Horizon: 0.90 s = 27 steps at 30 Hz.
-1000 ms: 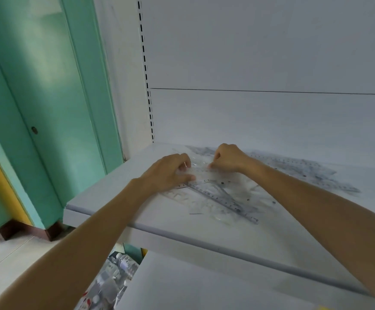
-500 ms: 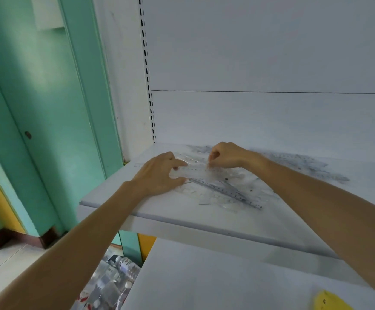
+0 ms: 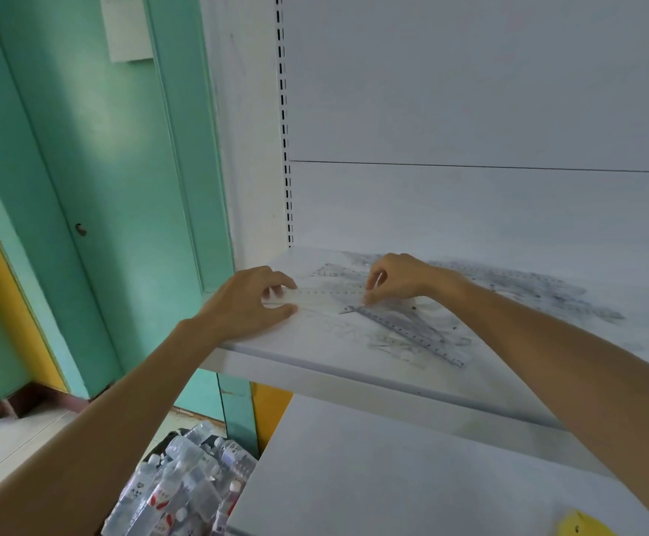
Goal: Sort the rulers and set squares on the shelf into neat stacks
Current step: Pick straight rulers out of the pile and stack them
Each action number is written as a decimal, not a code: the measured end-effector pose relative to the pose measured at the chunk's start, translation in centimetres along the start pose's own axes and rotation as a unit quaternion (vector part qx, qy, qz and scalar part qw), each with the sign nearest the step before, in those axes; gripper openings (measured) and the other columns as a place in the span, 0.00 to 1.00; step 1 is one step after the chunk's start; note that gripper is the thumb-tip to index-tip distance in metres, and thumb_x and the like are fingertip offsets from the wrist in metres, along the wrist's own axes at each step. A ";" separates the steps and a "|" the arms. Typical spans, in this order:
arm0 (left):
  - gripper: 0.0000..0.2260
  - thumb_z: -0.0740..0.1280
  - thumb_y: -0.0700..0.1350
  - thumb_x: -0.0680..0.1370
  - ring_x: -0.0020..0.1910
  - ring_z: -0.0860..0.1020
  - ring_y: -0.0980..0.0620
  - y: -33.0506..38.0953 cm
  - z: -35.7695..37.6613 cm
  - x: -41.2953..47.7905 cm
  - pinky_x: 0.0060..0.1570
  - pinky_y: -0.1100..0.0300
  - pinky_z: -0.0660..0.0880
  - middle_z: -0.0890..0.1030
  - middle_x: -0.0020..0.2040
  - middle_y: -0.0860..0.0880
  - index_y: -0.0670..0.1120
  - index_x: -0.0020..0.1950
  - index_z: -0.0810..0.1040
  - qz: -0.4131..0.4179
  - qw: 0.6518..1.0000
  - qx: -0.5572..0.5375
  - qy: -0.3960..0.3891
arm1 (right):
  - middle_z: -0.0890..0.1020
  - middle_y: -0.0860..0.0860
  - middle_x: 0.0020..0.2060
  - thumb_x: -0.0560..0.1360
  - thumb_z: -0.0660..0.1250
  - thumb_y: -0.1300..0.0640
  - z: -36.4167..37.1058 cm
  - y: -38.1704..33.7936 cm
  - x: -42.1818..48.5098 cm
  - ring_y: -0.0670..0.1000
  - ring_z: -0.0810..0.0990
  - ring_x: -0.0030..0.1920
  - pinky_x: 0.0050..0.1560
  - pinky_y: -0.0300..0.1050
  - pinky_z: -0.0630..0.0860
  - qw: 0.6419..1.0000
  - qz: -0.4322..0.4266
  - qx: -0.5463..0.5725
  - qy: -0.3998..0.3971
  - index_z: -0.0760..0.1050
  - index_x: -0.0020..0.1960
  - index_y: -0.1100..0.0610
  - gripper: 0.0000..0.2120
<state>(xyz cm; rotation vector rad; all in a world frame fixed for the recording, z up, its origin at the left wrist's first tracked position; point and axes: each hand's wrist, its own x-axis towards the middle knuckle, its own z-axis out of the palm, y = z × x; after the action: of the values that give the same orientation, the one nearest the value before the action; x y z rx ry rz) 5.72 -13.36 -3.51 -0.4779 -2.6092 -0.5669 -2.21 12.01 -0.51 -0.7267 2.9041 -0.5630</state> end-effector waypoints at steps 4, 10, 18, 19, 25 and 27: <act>0.13 0.71 0.51 0.71 0.39 0.72 0.59 -0.2 -0.5 -0.8 0.44 0.62 0.69 0.76 0.42 0.56 0.52 0.54 0.79 -0.001 1.000 0.014 -0.004 | 0.78 0.46 0.38 0.68 0.74 0.52 0.1 -0.2 0.0 0.44 0.75 0.40 0.39 0.35 0.69 0.999 -0.012 0.046 0.022 0.79 0.44 0.58 0.12; 0.14 0.71 0.51 0.72 0.40 0.72 0.57 1.0 -0.2 -0.4 0.46 0.61 0.70 0.75 0.43 0.56 0.51 0.56 0.78 0.012 1.000 0.020 -0.003 | 0.80 0.47 0.36 0.73 0.68 0.59 -1.1 -1.1 -0.9 0.43 0.78 0.37 0.35 0.29 0.69 0.966 -0.057 0.170 0.189 0.75 0.43 0.57 0.03; 0.16 0.67 0.55 0.73 0.39 0.72 0.57 5.4 1.5 2.3 0.42 0.62 0.66 0.74 0.43 0.56 0.53 0.59 0.77 0.062 0.998 0.014 0.007 | 0.80 0.54 0.39 0.81 0.52 0.54 -4.1 1.9 -5.3 0.50 0.78 0.31 0.36 0.48 0.77 0.955 -0.059 0.066 0.283 0.67 0.52 0.55 0.08; 0.16 0.67 0.55 0.74 0.40 0.72 0.57 6.3 2.0 2.9 0.42 0.63 0.66 0.74 0.44 0.55 0.53 0.60 0.77 0.068 0.998 0.007 0.008 | 0.81 0.54 0.40 0.81 0.51 0.54 -4.5 3.2 -6.3 0.47 0.77 0.31 0.36 0.46 0.75 0.956 -0.047 0.049 0.286 0.70 0.54 0.53 0.09; 0.17 0.61 0.54 0.78 0.43 0.72 0.55 15.1 6.5 6.9 0.43 0.62 0.65 0.73 0.44 0.52 0.54 0.67 0.72 0.130 0.991 -0.039 -0.023 | 0.80 0.61 0.45 0.81 0.52 0.50 -7.1 11.9 -15.6 0.61 0.78 0.44 0.48 0.55 0.76 0.953 0.045 0.005 0.298 0.74 0.57 0.61 0.18; 0.17 0.59 0.52 0.79 0.42 0.71 0.54 19.0 8.4 8.1 0.42 0.62 0.65 0.71 0.43 0.51 0.54 0.68 0.70 0.159 0.985 -0.050 -0.039 | 0.80 0.56 0.46 0.80 0.52 0.51 -8.1 14.9 -19.5 0.58 0.78 0.49 0.51 0.53 0.75 0.948 0.084 0.006 0.308 0.74 0.61 0.57 0.17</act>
<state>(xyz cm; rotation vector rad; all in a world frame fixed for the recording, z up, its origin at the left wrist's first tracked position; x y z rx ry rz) 3.89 8.66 -0.71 -0.9457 -2.5109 -0.5808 6.99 36.08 1.51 -0.3282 3.4721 -0.9259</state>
